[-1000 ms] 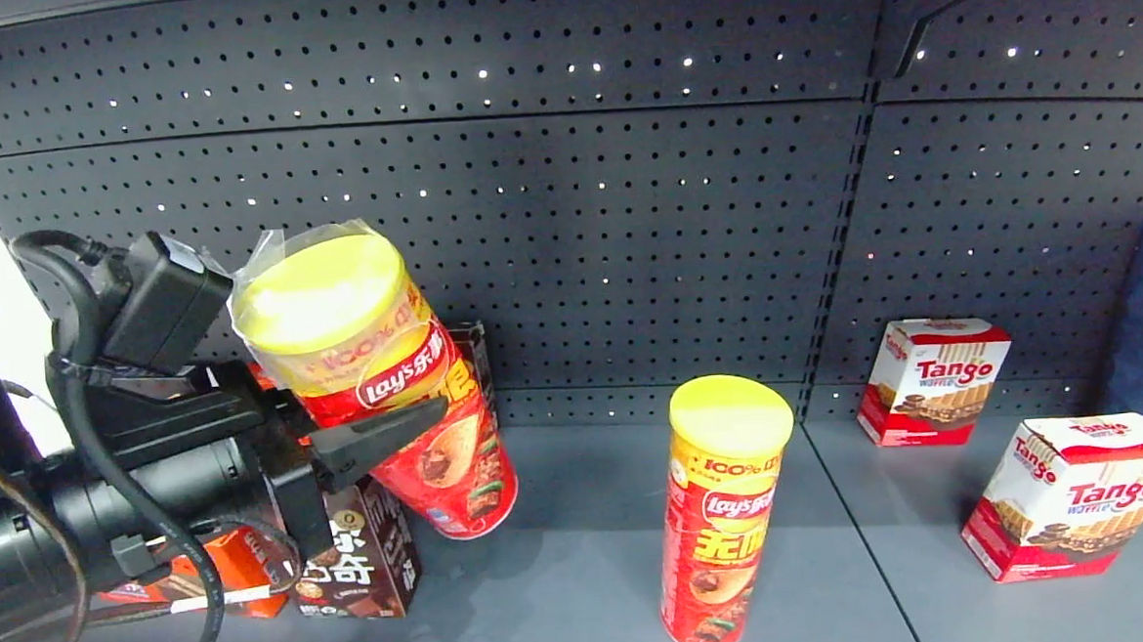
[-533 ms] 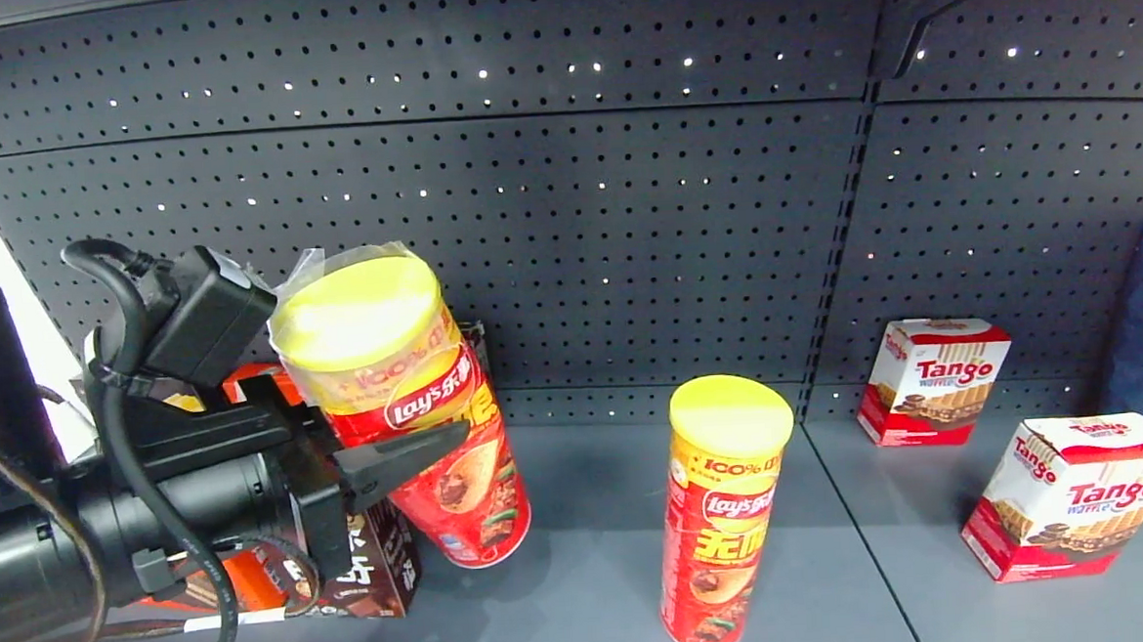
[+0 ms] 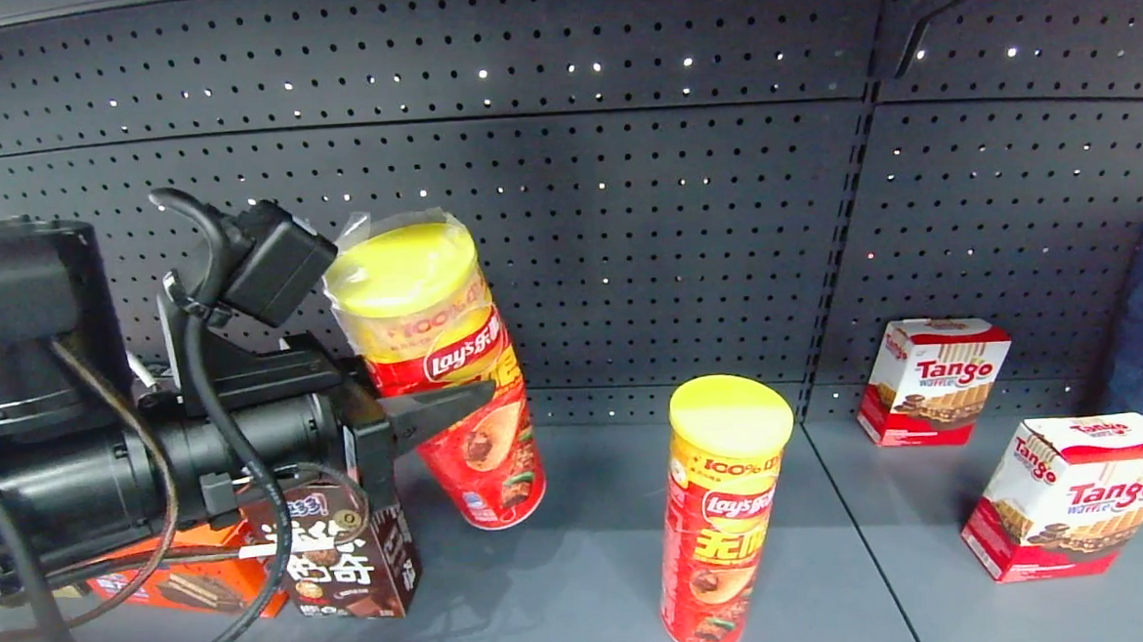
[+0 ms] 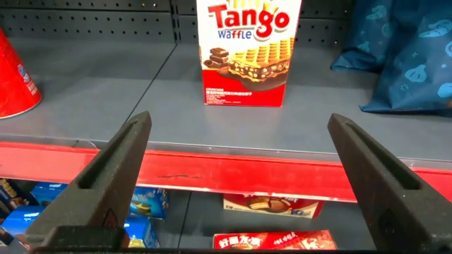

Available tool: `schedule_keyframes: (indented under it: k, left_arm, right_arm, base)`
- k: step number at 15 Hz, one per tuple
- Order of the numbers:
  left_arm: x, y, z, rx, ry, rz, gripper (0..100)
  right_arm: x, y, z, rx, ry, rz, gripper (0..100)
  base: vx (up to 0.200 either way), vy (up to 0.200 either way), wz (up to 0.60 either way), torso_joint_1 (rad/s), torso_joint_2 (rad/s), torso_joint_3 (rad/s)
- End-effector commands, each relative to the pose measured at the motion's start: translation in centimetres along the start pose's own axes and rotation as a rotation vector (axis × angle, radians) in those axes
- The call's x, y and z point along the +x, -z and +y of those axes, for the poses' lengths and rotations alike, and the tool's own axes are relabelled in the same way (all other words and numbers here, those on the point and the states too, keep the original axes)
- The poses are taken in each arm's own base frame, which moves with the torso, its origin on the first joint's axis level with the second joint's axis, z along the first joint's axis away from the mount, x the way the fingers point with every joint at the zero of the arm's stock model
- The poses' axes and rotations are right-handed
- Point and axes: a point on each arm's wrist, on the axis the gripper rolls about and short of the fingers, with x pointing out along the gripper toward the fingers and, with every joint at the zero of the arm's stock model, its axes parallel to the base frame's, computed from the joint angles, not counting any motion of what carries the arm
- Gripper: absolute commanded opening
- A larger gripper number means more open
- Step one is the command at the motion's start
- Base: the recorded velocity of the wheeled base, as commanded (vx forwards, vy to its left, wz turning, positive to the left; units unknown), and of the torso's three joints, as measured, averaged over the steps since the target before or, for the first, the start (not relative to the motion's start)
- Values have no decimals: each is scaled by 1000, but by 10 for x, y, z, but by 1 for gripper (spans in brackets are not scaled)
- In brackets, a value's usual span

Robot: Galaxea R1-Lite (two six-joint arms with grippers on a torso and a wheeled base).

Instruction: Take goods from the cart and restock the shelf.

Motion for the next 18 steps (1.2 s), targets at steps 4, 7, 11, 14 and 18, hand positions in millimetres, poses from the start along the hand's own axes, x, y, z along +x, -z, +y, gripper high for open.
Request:
schedule_keyframes:
  k: [4,7,11,14,18]
  left_arm:
    - [28,0,6,-25,84,71,0]
    - [50,-3,12,-37,157,132,0]
    - [80,-2,19,-26,188,147,0]
    - [99,1,21,-27,199,157,0]
    - [122,3,25,26,210,156,0]
  right_arm:
    - [0,0,0,0,-1,3,100]
    - [0,0,0,0,1,3,100]
    - [0,0,0,0,-1,3,100]
    - [0,0,0,0,-1,3,100]
    - [0,0,0,0,-1,3,100]
  base:
    - [0,0,0,0,0,0]
    - [0,0,0,0,0,0]
    - [0,0,0,0,0,0]
    - [0,0,0,0,0,0]
    - [0,0,0,0,0,0]
